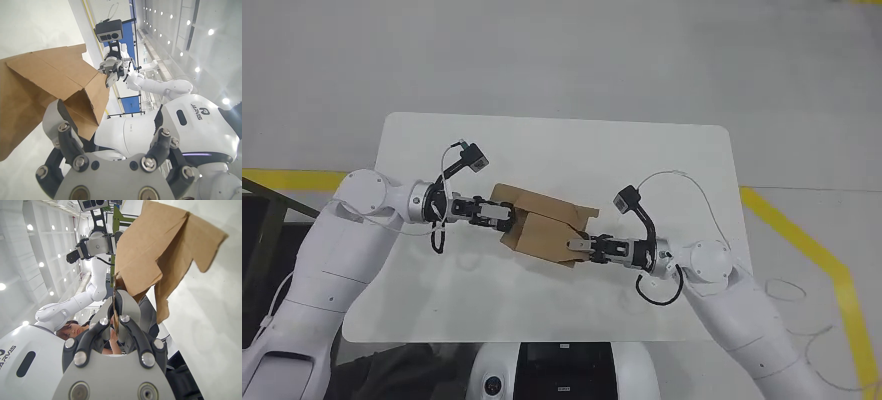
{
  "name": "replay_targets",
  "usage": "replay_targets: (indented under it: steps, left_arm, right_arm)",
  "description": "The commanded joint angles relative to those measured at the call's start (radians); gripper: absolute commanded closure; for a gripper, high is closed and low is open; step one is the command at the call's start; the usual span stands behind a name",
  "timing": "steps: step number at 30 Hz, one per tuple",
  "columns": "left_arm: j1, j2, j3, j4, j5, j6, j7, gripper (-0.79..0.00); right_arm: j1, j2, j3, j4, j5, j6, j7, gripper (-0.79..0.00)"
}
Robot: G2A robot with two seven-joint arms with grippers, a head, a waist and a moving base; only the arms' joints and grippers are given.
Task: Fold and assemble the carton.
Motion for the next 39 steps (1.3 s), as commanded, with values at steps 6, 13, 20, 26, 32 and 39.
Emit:
replay_targets:
  steps: [6, 13, 20, 26, 32, 39]
  left_arm:
    - [0.015, 0.002, -0.011, 0.001, -0.037, 0.019, -0.028, -0.785]
    - [0.020, 0.001, -0.018, 0.006, -0.067, 0.019, -0.040, -0.785]
    - [0.020, 0.001, -0.018, 0.006, -0.067, 0.019, -0.040, -0.785]
    - [0.024, 0.001, -0.017, 0.002, -0.065, 0.023, -0.024, -0.785]
    - [0.035, -0.004, 0.004, -0.019, -0.047, 0.052, 0.004, -0.785]
    - [0.012, -0.014, 0.034, 0.008, -0.064, 0.062, -0.004, -0.785]
  right_arm:
    - [-0.007, 0.001, 0.005, -0.014, 0.049, -0.003, 0.039, 0.000]
    - [-0.010, 0.002, 0.013, -0.016, 0.068, -0.014, 0.044, 0.000]
    - [-0.010, 0.002, 0.013, -0.016, 0.068, -0.014, 0.044, 0.000]
    - [-0.017, 0.001, 0.010, -0.029, 0.066, -0.009, 0.020, 0.000]
    - [-0.016, -0.004, -0.004, -0.033, 0.083, -0.010, 0.007, 0.000]
    - [-0.009, -0.014, -0.039, -0.031, 0.100, -0.024, 0.008, 0.000]
